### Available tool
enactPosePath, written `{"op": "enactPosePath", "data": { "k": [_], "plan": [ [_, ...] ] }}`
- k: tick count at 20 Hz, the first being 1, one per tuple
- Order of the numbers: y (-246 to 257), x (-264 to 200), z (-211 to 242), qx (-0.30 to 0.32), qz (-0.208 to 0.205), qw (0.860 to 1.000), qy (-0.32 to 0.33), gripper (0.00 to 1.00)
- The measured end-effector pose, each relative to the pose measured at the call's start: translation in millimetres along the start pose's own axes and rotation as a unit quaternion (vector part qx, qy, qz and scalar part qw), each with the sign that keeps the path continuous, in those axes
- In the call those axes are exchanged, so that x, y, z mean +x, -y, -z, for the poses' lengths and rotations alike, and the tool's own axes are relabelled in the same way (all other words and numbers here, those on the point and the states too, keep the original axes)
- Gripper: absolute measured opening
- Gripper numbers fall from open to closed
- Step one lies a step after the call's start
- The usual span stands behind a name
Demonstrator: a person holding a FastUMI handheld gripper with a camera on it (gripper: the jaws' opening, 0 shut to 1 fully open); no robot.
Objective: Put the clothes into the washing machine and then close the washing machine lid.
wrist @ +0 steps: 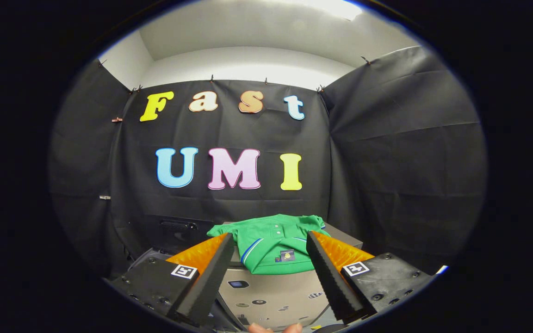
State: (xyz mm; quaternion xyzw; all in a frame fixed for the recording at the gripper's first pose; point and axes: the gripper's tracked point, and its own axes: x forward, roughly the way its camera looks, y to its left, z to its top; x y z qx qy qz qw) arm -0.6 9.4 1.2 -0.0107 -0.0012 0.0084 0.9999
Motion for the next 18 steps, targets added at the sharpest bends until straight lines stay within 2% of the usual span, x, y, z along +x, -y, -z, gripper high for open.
{"op": "enactPosePath", "data": {
  "k": [11, 14, 18],
  "plan": [
    [-4.4, 10.4, 3.3, 0.018, -0.012, 1.000, -0.009, 0.98],
    [-0.2, 37.7, -1.8, 0.025, -0.019, 0.999, -0.027, 0.98],
    [-0.2, 99.7, -13.6, 0.018, -0.043, 0.996, -0.073, 0.98]
  ]
}}
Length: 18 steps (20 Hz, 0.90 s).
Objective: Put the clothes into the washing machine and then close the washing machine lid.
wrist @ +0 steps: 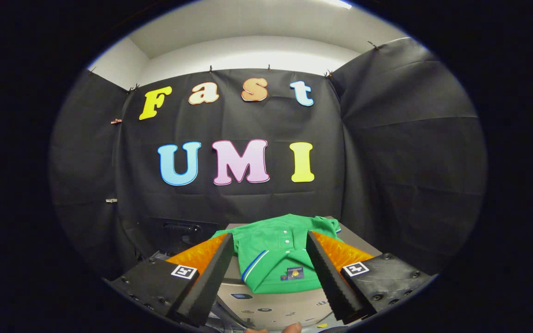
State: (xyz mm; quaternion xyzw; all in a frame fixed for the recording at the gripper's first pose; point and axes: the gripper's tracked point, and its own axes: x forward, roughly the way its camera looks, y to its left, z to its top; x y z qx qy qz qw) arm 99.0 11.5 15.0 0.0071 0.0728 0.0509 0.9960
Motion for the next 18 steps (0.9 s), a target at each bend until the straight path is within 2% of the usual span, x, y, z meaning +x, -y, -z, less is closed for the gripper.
{"op": "enactPosePath", "data": {
  "k": [5, 8, 10, 16, 18],
  "plan": [
    [12.1, 85.9, 8.3, -0.016, 0.003, 0.995, -0.097, 0.99],
    [19.3, 129.2, 37.8, -0.019, 0.016, 0.985, -0.173, 0.99],
    [33.1, 157.0, 60.1, -0.028, 0.039, 0.976, -0.212, 0.99],
    [53.9, 198.6, 127.1, -0.037, 0.067, 0.948, -0.310, 1.00],
    [47.8, 199.7, 131.0, -0.043, 0.058, 0.947, -0.314, 1.00]
  ]
}}
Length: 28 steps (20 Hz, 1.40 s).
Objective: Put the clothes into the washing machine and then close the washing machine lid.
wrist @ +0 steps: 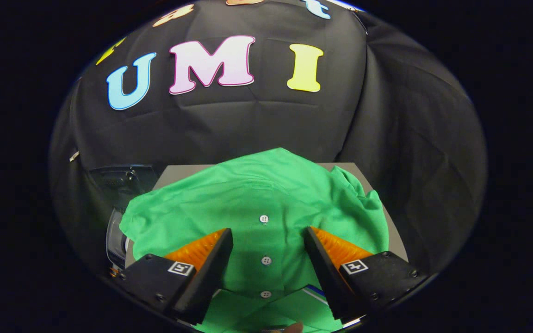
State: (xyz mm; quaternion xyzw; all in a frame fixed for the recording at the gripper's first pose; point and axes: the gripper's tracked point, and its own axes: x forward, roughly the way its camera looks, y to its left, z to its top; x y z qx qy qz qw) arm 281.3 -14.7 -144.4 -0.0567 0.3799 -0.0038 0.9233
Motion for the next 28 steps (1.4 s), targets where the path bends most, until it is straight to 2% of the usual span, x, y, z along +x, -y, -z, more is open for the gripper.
{"op": "enactPosePath", "data": {
  "k": [1, 3, 4, 6, 12, 19, 24, 28],
  "plan": [
    [-5.6, -2.8, 1.9, -0.005, -0.012, 1.000, -0.005, 0.94],
    [-6.7, -3.0, 0.7, -0.005, -0.008, 1.000, -0.006, 0.56],
    [-5.0, -3.2, 0.6, 0.014, -0.007, 1.000, -0.011, 0.36],
    [-4.8, -5.7, -8.0, 0.061, -0.009, 0.998, -0.016, 0.12],
    [-20.7, -68.5, -73.5, 0.071, -0.052, 0.996, 0.029, 0.11],
    [-56.8, -120.6, -125.3, 0.081, -0.075, 0.991, 0.071, 0.11],
    [-126.9, -141.0, -136.7, 0.057, -0.110, 0.989, 0.084, 0.11],
    [-202.8, -147.9, -131.1, 0.052, -0.159, 0.983, 0.081, 0.11]
  ]
}}
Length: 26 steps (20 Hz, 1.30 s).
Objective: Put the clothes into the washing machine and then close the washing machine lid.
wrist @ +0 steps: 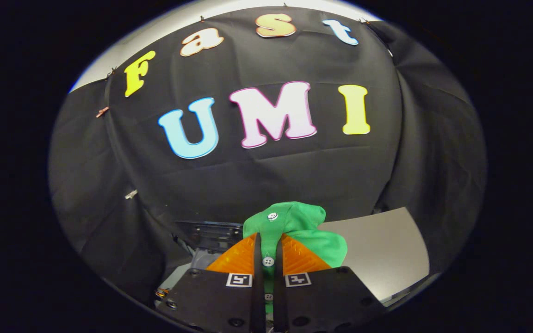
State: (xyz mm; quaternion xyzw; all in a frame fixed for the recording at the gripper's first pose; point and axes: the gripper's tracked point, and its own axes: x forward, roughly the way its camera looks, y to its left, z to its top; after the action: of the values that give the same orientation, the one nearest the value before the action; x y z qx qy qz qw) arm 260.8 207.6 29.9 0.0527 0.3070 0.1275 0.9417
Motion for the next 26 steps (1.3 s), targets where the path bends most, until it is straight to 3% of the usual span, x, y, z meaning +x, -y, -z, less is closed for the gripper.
{"op": "enactPosePath", "data": {
  "k": [6, 13, 18, 26],
  "plan": [
    [-94.7, 33.3, 44.8, 0.000, -0.049, 0.998, -0.025, 0.11],
    [-155.8, 87.2, 122.9, 0.000, -0.063, 0.996, -0.063, 0.11],
    [-163.6, 140.2, 190.7, -0.007, -0.060, 0.994, -0.096, 0.11],
    [-130.3, 220.2, 297.9, -0.016, -0.029, 0.990, -0.141, 0.11]
  ]
}}
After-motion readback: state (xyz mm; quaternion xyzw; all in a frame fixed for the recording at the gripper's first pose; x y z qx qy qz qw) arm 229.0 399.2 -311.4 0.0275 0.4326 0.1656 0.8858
